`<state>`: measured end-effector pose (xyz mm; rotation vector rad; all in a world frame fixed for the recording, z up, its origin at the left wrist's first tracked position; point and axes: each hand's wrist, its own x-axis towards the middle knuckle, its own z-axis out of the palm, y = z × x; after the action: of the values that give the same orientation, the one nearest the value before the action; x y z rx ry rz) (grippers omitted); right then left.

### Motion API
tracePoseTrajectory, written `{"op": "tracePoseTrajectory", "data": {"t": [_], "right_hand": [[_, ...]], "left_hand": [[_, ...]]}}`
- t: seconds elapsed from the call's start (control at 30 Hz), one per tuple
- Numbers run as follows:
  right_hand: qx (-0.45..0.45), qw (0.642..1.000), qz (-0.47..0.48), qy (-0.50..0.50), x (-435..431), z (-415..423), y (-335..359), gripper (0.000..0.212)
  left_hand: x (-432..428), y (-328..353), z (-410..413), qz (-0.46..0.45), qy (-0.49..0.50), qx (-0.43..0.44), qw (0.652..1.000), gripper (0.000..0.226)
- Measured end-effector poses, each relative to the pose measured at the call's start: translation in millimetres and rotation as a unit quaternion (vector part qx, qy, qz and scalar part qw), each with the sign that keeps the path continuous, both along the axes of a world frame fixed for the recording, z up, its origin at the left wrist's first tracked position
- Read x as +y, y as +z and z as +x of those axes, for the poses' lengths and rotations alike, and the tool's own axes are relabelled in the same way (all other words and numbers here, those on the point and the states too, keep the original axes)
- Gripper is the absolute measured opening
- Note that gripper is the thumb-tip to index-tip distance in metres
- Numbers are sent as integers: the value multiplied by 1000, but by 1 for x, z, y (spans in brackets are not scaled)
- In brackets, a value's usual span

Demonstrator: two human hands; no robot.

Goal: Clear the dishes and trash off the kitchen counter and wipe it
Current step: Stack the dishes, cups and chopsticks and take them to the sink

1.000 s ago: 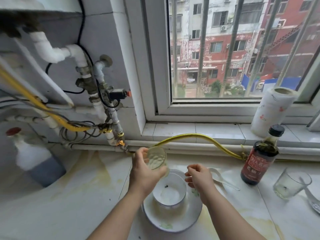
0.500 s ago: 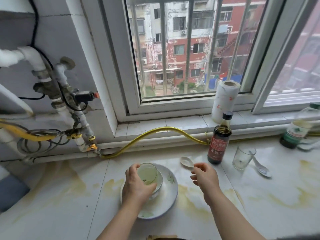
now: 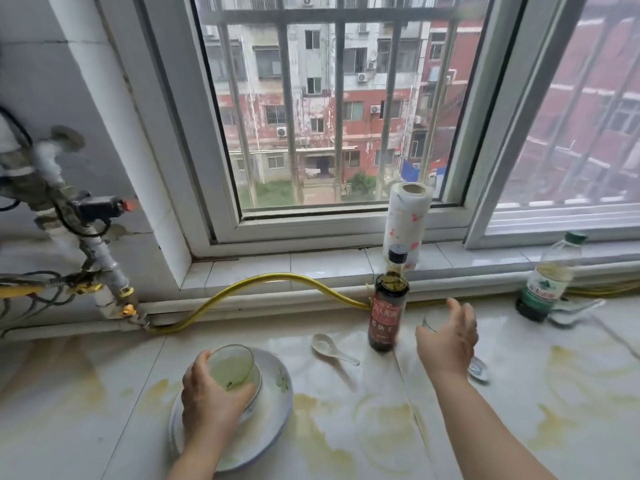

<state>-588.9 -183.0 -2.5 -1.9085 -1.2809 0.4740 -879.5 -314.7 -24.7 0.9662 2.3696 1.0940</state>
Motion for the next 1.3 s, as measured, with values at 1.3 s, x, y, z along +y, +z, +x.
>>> {"op": "tracePoseTrajectory", "data": {"t": [1.3], "right_hand": [[-127, 859, -45, 494, -72, -226, 79, 64]], "left_hand": [[-21, 12, -18, -36, -64, -2, 997, 99]]}}
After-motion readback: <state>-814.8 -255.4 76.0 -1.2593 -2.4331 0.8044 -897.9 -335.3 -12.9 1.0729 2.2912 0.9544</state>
